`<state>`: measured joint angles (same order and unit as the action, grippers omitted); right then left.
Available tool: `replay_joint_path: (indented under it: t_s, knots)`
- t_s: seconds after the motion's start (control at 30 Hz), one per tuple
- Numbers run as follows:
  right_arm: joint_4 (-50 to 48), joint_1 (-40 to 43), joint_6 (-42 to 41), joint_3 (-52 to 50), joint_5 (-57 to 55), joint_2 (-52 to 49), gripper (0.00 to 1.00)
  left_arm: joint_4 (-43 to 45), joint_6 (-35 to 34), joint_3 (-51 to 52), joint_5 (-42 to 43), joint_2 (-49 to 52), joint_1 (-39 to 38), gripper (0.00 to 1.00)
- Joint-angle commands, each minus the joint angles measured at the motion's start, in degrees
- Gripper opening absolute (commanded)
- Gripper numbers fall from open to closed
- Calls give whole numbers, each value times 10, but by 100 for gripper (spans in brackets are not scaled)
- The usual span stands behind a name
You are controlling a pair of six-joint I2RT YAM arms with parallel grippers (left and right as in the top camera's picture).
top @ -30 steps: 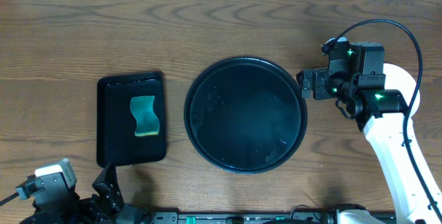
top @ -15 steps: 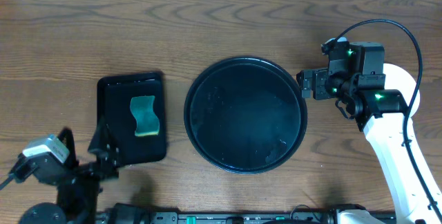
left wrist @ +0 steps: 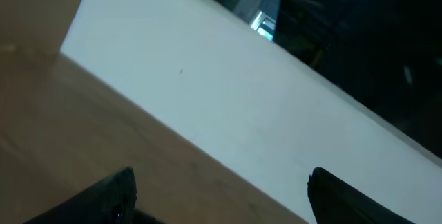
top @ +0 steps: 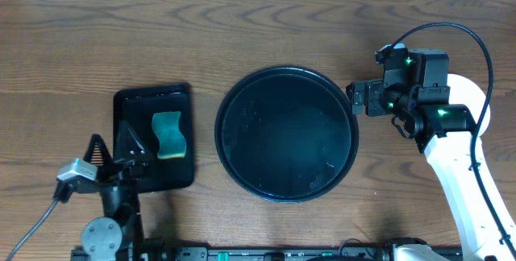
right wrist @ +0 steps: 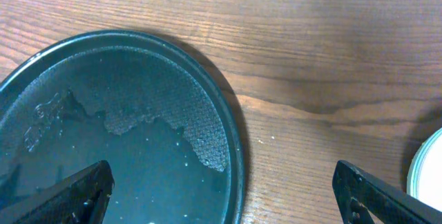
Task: Clean dirty plates on tray and stack at the side
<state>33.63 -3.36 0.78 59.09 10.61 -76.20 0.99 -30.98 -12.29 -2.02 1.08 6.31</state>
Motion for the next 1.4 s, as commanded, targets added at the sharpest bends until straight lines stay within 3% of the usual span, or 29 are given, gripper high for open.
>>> replay_joint_path:
  t_s: [0.0,0.33,0.53,0.67,0.8,1.37]
  knots:
    - [1,-3,8,5,-1,4,99,18,-33,29,10,-10,5,80]
    - [1,-3,8,5,-1,4,99,91,-45,121,-1,-10,5,80]
    - [1,-3,8,5,-1,4,99,44,-32,121,0,-10,5,80]
    - [1,-3,8,5,-1,4,99,-54,-31,121,14,-10,5,80]
    - [1,-3,8,5,-1,4,99,-51,17,121,29,-10,5,80]
    - [1,-3,8,5,-1,4,99,-50,16,121,29,-9,5,80]
